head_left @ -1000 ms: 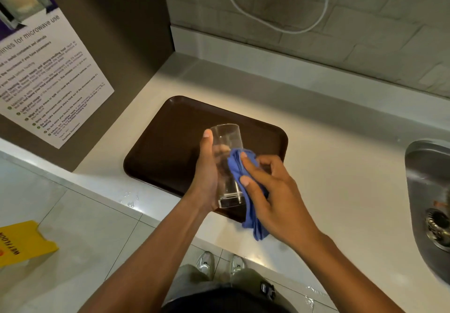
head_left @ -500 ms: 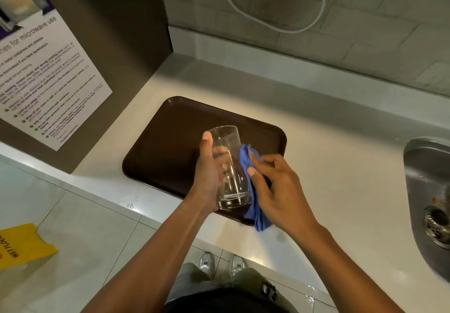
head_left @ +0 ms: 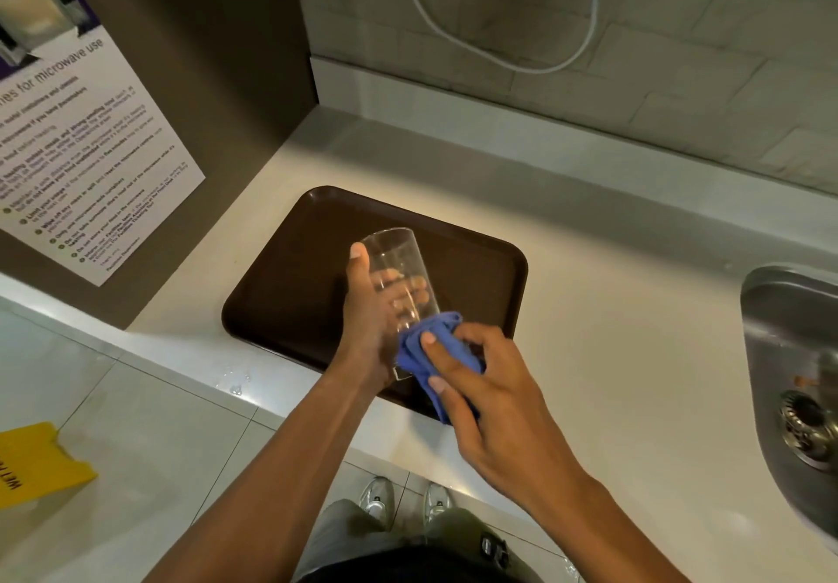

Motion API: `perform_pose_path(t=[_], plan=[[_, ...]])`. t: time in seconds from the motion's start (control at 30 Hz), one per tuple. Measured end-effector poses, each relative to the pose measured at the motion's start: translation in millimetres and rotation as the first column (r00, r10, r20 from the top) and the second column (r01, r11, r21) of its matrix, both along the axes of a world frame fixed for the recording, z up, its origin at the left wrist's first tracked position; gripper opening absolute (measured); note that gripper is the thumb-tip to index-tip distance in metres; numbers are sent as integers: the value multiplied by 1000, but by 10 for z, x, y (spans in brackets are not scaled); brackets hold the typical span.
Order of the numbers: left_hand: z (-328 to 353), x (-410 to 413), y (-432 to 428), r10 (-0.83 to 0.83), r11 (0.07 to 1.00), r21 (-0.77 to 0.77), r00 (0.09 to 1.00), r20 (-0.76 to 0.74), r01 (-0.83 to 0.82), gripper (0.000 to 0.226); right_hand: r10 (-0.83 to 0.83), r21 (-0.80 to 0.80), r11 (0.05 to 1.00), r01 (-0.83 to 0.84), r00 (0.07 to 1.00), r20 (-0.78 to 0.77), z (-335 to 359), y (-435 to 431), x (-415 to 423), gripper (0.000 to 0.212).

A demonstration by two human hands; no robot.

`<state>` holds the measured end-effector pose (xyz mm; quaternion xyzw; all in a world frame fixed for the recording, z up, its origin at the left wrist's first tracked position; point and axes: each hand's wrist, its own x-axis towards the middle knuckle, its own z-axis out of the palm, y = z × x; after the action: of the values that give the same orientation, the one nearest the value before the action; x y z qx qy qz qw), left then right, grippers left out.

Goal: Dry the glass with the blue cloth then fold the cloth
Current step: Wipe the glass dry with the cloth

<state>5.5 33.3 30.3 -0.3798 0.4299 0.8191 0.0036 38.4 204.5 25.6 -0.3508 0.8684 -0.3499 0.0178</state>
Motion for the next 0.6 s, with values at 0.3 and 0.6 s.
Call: perform_pose_path(t=[0.3, 0.6], plan=[[10, -9, 12, 25, 1000, 19, 1000, -11, -24, 74, 24, 21, 1000, -23, 999, -42, 26, 18, -90, 43], [-102, 38, 89, -81, 982, 160, 991, -102, 97, 76, -74, -65, 995, 74, 997, 4, 53, -162, -220, 44]])
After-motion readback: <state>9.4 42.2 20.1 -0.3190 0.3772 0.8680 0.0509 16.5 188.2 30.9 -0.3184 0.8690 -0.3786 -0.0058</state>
